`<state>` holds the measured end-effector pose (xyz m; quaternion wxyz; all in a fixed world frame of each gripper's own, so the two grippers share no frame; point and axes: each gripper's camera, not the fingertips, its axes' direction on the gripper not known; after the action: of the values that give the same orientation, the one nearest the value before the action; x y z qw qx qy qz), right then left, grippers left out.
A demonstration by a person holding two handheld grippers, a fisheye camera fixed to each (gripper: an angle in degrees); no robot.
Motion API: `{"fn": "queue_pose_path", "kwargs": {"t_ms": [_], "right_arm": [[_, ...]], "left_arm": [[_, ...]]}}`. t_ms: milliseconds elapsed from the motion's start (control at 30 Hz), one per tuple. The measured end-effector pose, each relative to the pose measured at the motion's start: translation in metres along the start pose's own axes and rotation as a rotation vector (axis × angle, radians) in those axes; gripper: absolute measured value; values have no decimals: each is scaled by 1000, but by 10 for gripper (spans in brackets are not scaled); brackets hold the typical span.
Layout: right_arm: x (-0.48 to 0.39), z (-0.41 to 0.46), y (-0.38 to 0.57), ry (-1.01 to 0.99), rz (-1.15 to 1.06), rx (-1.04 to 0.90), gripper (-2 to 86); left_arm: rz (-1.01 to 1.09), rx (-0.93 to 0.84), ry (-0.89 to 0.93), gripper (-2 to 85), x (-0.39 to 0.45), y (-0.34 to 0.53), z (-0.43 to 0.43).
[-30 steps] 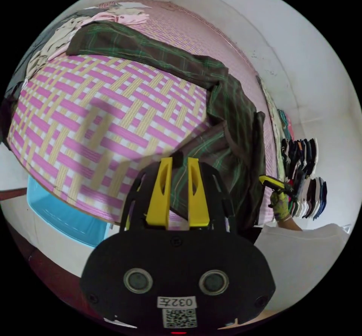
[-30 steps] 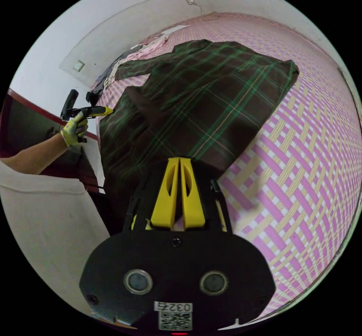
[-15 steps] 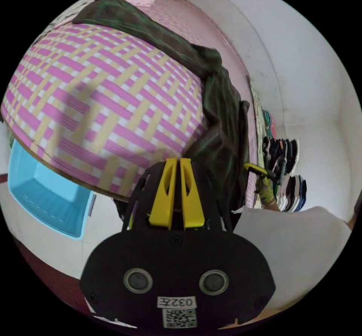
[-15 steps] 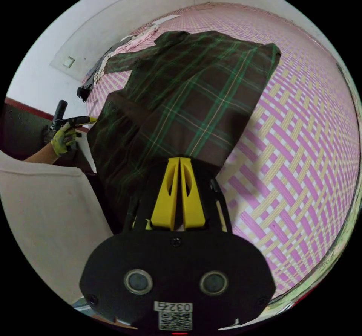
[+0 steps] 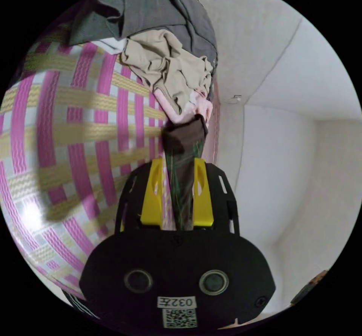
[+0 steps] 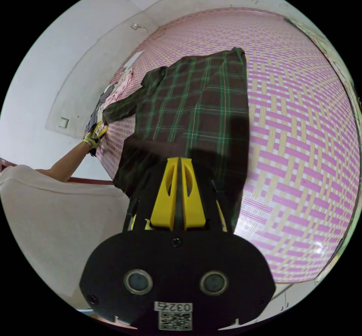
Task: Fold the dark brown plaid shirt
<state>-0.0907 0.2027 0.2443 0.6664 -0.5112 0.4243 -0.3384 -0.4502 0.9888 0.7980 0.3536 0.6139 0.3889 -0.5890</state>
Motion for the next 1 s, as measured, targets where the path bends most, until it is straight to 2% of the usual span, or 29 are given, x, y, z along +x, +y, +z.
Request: {"fn": "queue_pose_path", "kwargs": {"t_ms": [200,333,433,533,633,700,767,800,900,1000], "right_arm": [[-25,7,-24,7,-29,-31,-9],[-38,11,-46,-10,-87,-49,-9],[-45,13,-64,-35,-137,-51,-8],[-49,13,-83,-97,-180,-41,-2],[-47,8,-104,-220,-208,-13,22],[-35,3,-119,-349,-192,21,43],[-15,1,-129,-454,-139,46,58],[2,3,-133,-527,-92,46,70],[51,27,-137,-659,52,-16,113],[93,55,-129,-817,219,-85,137]], "left_arm": [[-18,123,69,63,-10,-22,-4],[-20,81,224,8,-21,-23,1],[94,62,264,-11,-3,-11,-5],[274,-4,378,-12,36,13,-5],[531,-216,419,-12,106,65,14],[765,-442,368,-12,162,132,44],[868,-608,343,-12,182,187,73],[892,-713,323,-12,182,219,94],[865,-873,187,-12,159,278,141],[809,-911,173,-12,148,308,157]]}}
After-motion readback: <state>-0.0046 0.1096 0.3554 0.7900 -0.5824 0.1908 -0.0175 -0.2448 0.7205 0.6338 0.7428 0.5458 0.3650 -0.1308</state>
